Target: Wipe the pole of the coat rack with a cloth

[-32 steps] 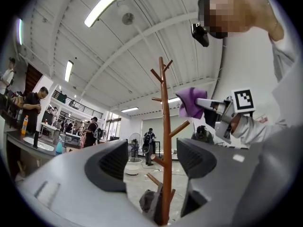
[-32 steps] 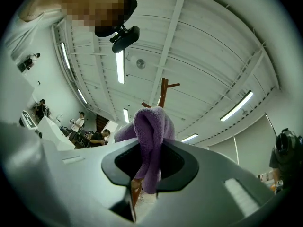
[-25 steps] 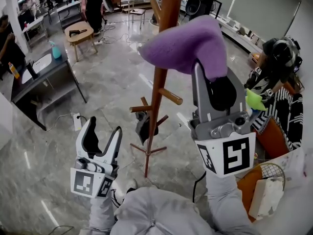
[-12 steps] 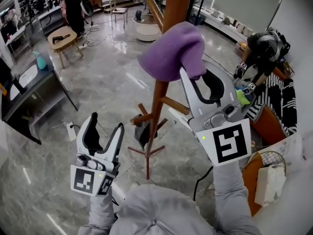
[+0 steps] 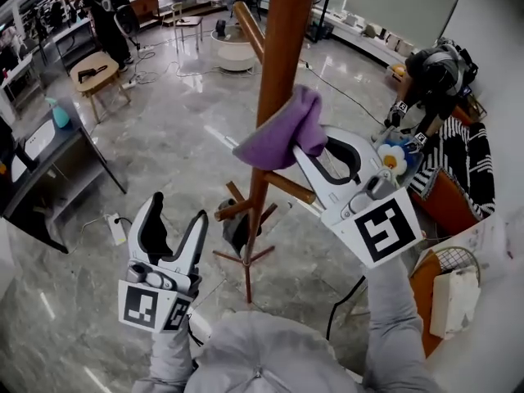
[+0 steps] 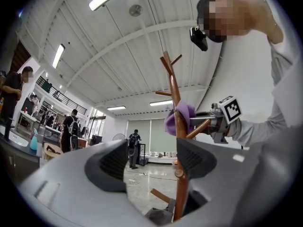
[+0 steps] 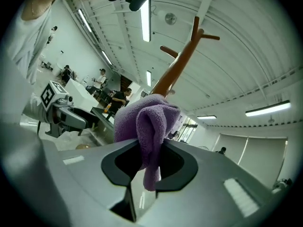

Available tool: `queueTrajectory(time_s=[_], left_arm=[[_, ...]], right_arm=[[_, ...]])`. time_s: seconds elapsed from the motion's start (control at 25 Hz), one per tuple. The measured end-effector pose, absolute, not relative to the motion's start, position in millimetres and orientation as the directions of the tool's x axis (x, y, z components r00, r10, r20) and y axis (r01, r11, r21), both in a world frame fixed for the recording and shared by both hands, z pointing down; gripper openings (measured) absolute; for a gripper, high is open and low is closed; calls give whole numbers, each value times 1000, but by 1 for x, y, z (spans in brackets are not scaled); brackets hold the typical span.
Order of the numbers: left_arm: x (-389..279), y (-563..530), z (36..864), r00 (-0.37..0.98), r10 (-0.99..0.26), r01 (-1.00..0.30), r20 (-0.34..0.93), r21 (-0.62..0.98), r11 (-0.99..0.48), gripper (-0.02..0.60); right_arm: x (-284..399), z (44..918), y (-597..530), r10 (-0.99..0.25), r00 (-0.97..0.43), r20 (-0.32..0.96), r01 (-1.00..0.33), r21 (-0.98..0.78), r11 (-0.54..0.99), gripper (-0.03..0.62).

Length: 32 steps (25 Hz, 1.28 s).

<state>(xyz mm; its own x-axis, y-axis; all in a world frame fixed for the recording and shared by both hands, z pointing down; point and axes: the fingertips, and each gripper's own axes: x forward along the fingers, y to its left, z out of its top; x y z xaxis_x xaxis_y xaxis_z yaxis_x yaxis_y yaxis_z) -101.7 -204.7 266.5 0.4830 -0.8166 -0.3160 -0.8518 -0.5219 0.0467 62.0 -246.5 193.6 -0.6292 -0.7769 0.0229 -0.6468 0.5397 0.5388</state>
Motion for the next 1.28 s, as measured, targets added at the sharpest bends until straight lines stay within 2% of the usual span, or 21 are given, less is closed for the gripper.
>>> queueTrajectory(time_s=[0.24,0.4,0.64,0.84,1.28], left_arm=[[-101,-206,271,478,-831,-863,-284,27,-505,347],[-105,-206,276,461,-849,-878,-257,12,-479,347],[-105,-201,269,456,-839,-870,-296,48,-490,347],[-117,-197,287,435,-872,-894,-224,7,-448,347],[-118,-195,288,444,-869,-890,-218,4,-456,347]], right_arm=[[62,212,-250,-680,-730,67,-532,568,628,66],[64,232,-257,-651,-754,81,-505,563,654,66],[56,265,-267,-628,-774,84,-516,492,701,66],[52,300,-269,-627,-773,99,-540,415,732,66],[72,377,-260,-714,-674,190,-646,317,694,66]])
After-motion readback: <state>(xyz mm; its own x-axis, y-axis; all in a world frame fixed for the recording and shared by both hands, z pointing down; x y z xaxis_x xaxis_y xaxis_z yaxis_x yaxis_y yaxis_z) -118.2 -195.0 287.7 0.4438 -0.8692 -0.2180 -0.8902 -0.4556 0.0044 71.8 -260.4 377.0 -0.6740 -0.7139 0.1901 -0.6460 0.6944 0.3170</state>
